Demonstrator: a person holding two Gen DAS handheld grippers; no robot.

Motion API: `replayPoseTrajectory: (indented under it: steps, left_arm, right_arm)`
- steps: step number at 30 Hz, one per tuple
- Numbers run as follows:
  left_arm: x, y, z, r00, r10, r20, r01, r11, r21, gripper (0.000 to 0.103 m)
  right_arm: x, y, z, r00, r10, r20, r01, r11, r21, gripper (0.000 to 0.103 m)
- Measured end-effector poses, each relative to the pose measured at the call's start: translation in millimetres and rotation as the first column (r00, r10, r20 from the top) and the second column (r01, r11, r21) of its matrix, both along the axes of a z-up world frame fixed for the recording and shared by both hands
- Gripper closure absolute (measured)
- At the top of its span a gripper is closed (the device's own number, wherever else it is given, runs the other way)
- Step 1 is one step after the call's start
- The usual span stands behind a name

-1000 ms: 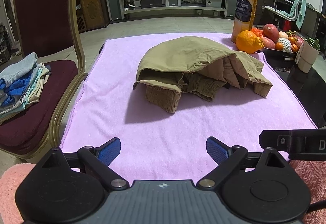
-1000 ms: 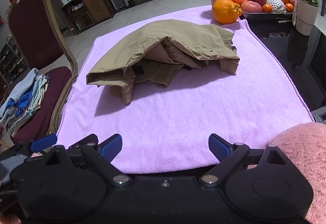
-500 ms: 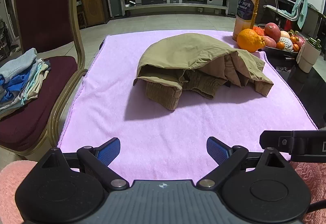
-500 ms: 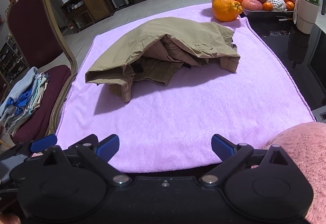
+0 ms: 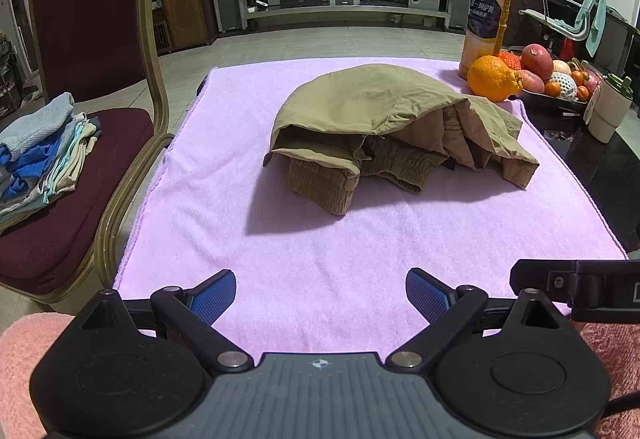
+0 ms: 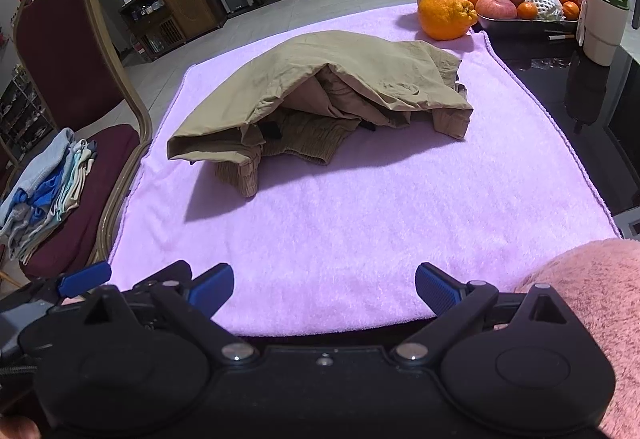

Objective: Fold clothes

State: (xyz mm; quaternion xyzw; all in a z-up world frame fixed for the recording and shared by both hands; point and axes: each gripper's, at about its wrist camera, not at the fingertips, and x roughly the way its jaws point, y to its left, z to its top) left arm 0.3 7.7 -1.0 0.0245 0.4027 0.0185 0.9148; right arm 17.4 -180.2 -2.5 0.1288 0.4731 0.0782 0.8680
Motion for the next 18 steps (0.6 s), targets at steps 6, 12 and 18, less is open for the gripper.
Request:
replayPoseTrajectory:
  steps: [6,12,18]
  left_arm:
    - [0.8,0.9,-0.4,1.000,0.003,-0.002,-0.003,1.000,-0.001,0.009]
    - [0.6,0.4,-0.5,1.000,0.004,-0.003,-0.004,1.000,0.001,0.009]
    - [1.0,0.5,-0.4,1.000,0.005,-0.003,-0.005,1.000,0.000,0.009]
  right_arm:
    - [-1.0,0.7,-0.7,1.000,0.002,-0.002,-0.002,1.000,0.001,0.004]
    - [0.2,0.3,-1.0,1.000,0.002,-0.006,-0.002,1.000,-0.001,0.004]
    - [-0.2,-0.3,-0.7,1.000,0.001,-0.007,-0.001,1.000,0.000,0.004]
